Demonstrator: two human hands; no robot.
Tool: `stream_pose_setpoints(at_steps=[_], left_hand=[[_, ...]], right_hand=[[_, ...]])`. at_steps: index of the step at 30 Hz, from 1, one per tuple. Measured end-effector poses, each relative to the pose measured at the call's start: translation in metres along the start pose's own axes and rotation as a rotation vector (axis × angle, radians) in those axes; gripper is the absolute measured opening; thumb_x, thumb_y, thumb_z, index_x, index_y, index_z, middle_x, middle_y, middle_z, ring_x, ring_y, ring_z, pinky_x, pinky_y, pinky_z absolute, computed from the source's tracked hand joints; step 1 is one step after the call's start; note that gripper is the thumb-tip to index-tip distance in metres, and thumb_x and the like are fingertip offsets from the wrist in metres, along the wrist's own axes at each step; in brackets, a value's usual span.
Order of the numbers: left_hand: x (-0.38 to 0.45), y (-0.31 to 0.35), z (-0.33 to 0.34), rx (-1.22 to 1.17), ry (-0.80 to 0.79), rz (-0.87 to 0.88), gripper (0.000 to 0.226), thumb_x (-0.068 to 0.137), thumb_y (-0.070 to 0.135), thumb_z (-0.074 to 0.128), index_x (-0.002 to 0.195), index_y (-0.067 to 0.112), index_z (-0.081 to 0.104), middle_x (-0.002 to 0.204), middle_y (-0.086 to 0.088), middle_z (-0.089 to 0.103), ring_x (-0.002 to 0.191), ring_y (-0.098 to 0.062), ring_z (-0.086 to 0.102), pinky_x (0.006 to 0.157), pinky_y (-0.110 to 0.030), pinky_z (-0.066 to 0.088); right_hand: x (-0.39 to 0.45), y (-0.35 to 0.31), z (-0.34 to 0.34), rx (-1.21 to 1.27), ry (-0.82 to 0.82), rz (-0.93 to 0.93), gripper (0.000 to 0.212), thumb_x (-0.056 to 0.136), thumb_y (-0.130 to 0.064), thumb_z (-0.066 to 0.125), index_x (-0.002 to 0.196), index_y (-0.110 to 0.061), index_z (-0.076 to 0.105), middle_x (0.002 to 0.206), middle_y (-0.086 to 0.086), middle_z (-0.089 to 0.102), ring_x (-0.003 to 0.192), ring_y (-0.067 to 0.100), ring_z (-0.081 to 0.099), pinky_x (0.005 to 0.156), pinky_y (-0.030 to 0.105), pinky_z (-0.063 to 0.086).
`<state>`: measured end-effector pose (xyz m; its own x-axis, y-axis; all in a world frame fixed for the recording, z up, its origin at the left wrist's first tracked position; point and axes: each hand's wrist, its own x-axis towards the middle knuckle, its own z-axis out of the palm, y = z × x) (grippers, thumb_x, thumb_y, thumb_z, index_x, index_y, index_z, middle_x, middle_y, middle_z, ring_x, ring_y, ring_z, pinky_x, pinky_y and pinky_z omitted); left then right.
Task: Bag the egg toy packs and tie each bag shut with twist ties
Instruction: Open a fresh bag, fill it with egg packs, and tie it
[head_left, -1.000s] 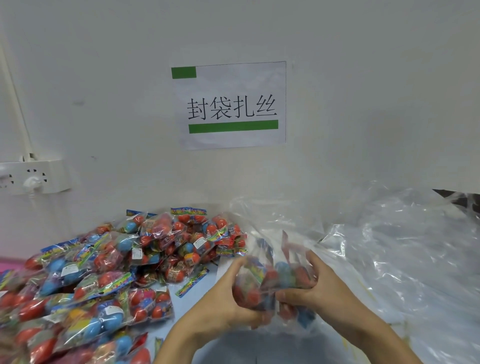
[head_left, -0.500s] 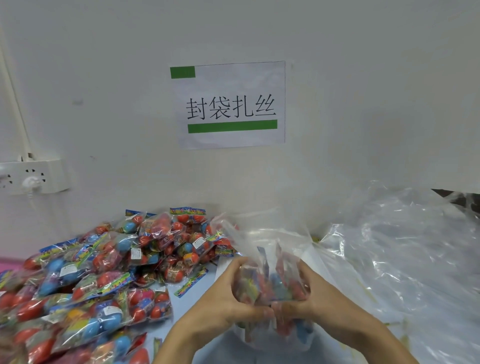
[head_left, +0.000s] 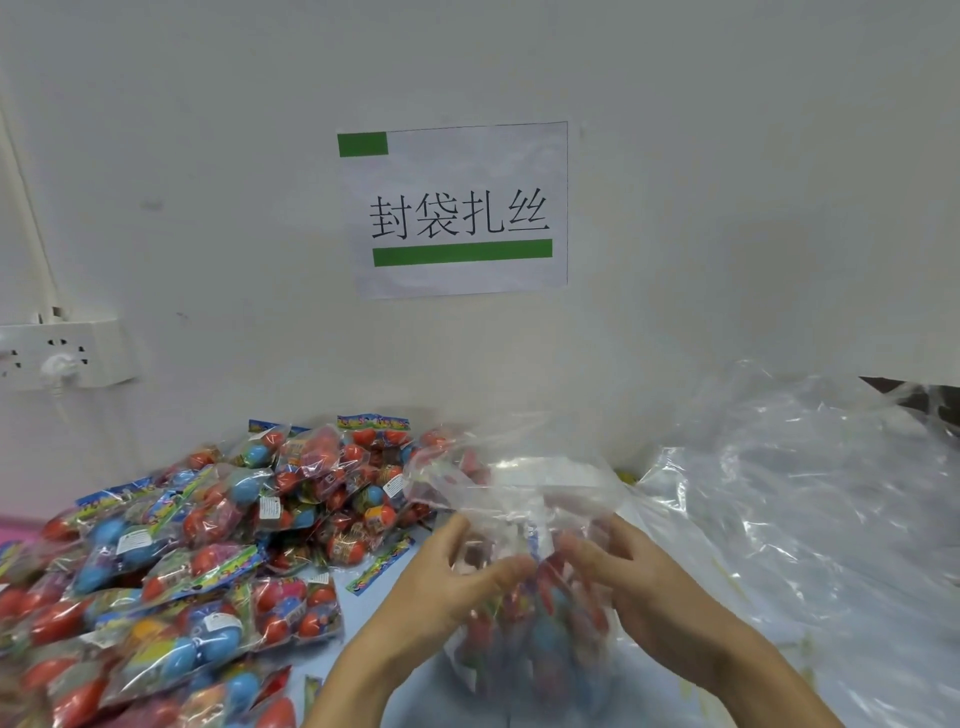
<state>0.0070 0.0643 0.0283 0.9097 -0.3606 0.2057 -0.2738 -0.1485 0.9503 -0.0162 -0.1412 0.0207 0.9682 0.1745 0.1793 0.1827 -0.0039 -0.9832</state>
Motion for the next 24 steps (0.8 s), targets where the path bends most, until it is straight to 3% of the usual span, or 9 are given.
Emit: stream_pose_setpoints(at_steps=[2,4,6,9,11,14,16,19,24], left_hand=[[0.001,0.001,0.001,-0.019,0.045,0.032,0.050,0.069,0.044,0.082,0.108,0.017,0.067,0.101,0.005,0.073,0.091,-0.007,0.069,0.069,-0.015,0.052],[0.000,0.004,0.000,-0.054,0.079,0.098,0.046,0.070,0.043,0.077,0.101,0.012,0.065,0.089,0.011,0.072,0.083,-0.003,0.067,0.070,-0.011,0.049],[0.001,0.007,-0.001,-0.089,0.099,0.142,0.038,0.075,0.042,0.071,0.098,0.012,0.062,0.077,0.019,0.067,0.076,0.002,0.063,0.069,-0.007,0.046],[0.000,0.009,0.001,-0.101,0.087,0.163,0.035,0.078,0.040,0.065,0.104,0.017,0.061,0.075,0.022,0.066,0.074,0.006,0.061,0.067,-0.008,0.046],[0.000,0.008,0.004,-0.105,0.094,0.186,0.037,0.080,0.039,0.065,0.108,0.016,0.061,0.081,0.017,0.068,0.078,0.002,0.063,0.070,-0.011,0.049],[0.003,0.008,0.007,-0.130,0.154,0.214,0.041,0.078,0.047,0.063,0.107,0.018,0.061,0.093,0.012,0.068,0.090,-0.003,0.063,0.081,-0.018,0.049],[0.004,0.006,0.011,-0.132,0.178,0.217,0.042,0.077,0.055,0.059,0.104,0.023,0.060,0.092,0.016,0.065,0.092,-0.003,0.061,0.083,-0.021,0.046],[0.004,0.004,0.019,-0.074,0.190,0.246,0.046,0.072,0.063,0.052,0.106,0.033,0.059,0.098,0.024,0.067,0.098,0.004,0.060,0.083,-0.013,0.044],[0.001,0.006,0.025,0.015,0.171,0.312,0.035,0.084,0.040,0.049,0.119,0.034,0.052,0.080,0.022,0.064,0.071,0.004,0.058,0.067,-0.007,0.043]], right_hand=[[0.003,-0.001,0.005,-0.060,0.212,-0.065,0.031,0.081,-0.041,0.081,0.103,-0.020,0.076,0.102,-0.003,0.078,0.094,0.015,0.074,0.079,0.024,0.052],[0.007,-0.002,0.005,-0.107,0.427,-0.126,0.018,0.087,-0.028,0.076,0.085,-0.010,0.077,0.084,-0.002,0.076,0.075,0.016,0.070,0.071,0.027,0.049],[0.006,-0.009,0.006,-0.086,0.512,-0.197,0.014,0.091,-0.016,0.072,0.079,-0.018,0.080,0.082,-0.003,0.077,0.075,0.014,0.072,0.071,0.025,0.053],[0.005,-0.013,0.011,-0.122,0.477,-0.188,0.016,0.091,-0.013,0.071,0.083,-0.025,0.079,0.090,-0.008,0.077,0.084,0.011,0.073,0.073,0.020,0.056],[0.003,-0.010,0.013,-0.127,0.443,-0.129,0.015,0.091,-0.021,0.071,0.103,-0.029,0.073,0.104,-0.013,0.074,0.098,0.008,0.070,0.085,0.024,0.053],[0.001,-0.014,0.009,-0.030,0.434,-0.128,0.055,0.075,-0.030,0.052,0.129,-0.038,0.056,0.123,-0.015,0.064,0.117,0.007,0.059,0.092,0.029,0.044],[-0.001,-0.022,0.007,0.034,0.459,-0.228,0.063,0.067,-0.025,0.044,0.126,-0.045,0.054,0.128,-0.019,0.058,0.123,0.005,0.052,0.091,0.028,0.040],[-0.007,-0.037,0.010,-0.016,0.523,-0.411,0.057,0.073,-0.027,0.042,0.125,-0.049,0.053,0.131,-0.028,0.054,0.125,-0.006,0.046,0.094,0.019,0.036],[-0.013,-0.081,0.019,-0.393,0.539,-0.631,0.038,0.086,-0.024,0.043,0.112,-0.030,0.069,0.121,-0.020,0.065,0.122,-0.004,0.053,0.097,0.007,0.038]])
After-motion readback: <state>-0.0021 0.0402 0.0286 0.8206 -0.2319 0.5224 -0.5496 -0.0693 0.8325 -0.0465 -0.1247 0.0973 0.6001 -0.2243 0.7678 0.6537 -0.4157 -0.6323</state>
